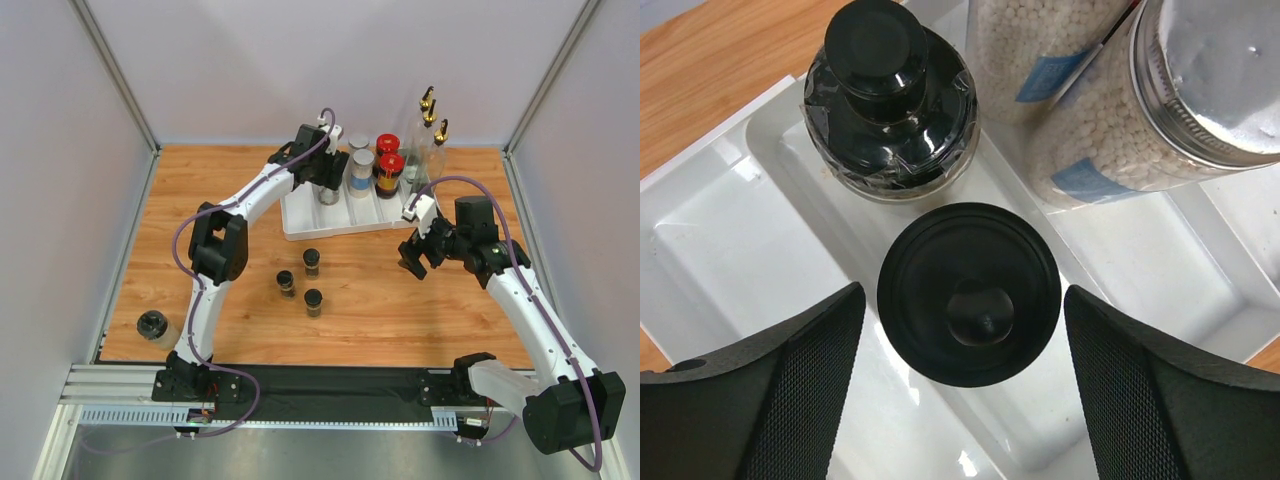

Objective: Organize the condiment bottles
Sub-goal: Place the bottle in the storage box.

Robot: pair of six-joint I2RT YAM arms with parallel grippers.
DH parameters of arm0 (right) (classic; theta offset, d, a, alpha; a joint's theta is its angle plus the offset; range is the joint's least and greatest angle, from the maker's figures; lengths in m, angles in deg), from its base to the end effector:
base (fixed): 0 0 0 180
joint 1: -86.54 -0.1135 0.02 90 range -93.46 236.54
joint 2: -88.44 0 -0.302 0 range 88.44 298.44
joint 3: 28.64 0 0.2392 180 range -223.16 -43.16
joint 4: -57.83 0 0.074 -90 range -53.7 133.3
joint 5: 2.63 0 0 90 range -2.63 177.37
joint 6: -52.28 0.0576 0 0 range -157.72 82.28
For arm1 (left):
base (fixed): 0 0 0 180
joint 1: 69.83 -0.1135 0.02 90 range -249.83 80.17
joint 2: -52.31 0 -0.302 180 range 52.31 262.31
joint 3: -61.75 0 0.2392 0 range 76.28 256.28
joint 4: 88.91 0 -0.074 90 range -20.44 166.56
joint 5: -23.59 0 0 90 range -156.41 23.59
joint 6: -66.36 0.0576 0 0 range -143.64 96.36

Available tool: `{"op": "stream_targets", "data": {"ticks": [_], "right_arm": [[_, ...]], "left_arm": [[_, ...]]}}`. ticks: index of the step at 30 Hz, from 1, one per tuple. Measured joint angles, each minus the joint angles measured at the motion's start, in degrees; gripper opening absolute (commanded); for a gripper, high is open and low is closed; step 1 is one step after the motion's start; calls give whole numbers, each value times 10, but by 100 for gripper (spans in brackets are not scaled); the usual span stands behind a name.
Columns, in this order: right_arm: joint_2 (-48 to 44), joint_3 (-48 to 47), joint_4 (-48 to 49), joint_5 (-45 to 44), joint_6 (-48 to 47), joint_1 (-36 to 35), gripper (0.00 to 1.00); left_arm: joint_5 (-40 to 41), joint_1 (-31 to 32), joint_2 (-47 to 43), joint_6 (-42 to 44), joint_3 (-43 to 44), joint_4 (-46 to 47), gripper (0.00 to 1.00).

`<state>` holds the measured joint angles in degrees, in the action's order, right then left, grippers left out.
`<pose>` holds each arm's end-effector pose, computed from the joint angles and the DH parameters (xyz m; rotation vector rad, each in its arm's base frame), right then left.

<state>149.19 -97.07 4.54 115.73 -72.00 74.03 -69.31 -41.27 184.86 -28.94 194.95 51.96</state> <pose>0.1861 0.0693 0.3199 -1.1153 1.9890 0.3881 0.4961 -0.2733 0.2569 0.4844 2.2160 -0.3736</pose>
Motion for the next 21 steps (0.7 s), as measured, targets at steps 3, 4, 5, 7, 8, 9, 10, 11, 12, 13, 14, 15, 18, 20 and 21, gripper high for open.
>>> {"op": "stream_targets", "data": {"ticks": [3, 4, 5, 7, 8, 9, 10, 11, 12, 13, 14, 15, 18, 20, 21], "right_arm": [[0, 0, 0, 0, 0, 0, 88], [0, 0, 0, 0, 0, 0, 88], [0, 0, 0, -1, 0, 0, 88], [0, 0, 0, -3, 0, 0, 88], [0, 0, 0, -3, 0, 0, 88], [0, 0, 0, -4, 0, 0, 88], [0, 0, 0, -4, 0, 0, 88], [0, 0, 0, -4, 0, 0, 88], [0, 0, 0, -5, 0, 0, 88], [0, 0, 0, -5, -1, 0, 88], [0, 0, 0, -7, -1, 0, 88], [0, 0, 0, -8, -1, 0, 88], [0, 1, 0, -9, -1, 0, 88], [0, 3, 0, -9, -1, 0, 88], [0, 4, 0, -9, -1, 0, 88]], "left_arm": [[-3, 0, -1, 0, 0, 0, 90], [-3, -1, -4, 0, -2, 0, 90], [-3, -1, -8, 0, -6, 0, 91], [-4, -1, -26, 0, -24, 2, 91], [-4, -1, -40, 1, -37, 2, 91], [-4, -1, -55, 1, -51, 4, 92], [-4, -1, -74, 1, -65, 4, 92], [-3, -1, -92, 1, -79, 6, 92], [0, -1, -113, 1, -93, 8, 93], [3, -1, -137, 1, -115, 16, 94], [7, -1, -166, 2, -136, 17, 96], [10, -1, -194, 2, -161, 26, 96], [30, -1, -293, 2, -242, 37, 99], [43, -1, -348, 2, -285, 39, 100], [50, -1, -373, 2, -304, 39, 100]]}}
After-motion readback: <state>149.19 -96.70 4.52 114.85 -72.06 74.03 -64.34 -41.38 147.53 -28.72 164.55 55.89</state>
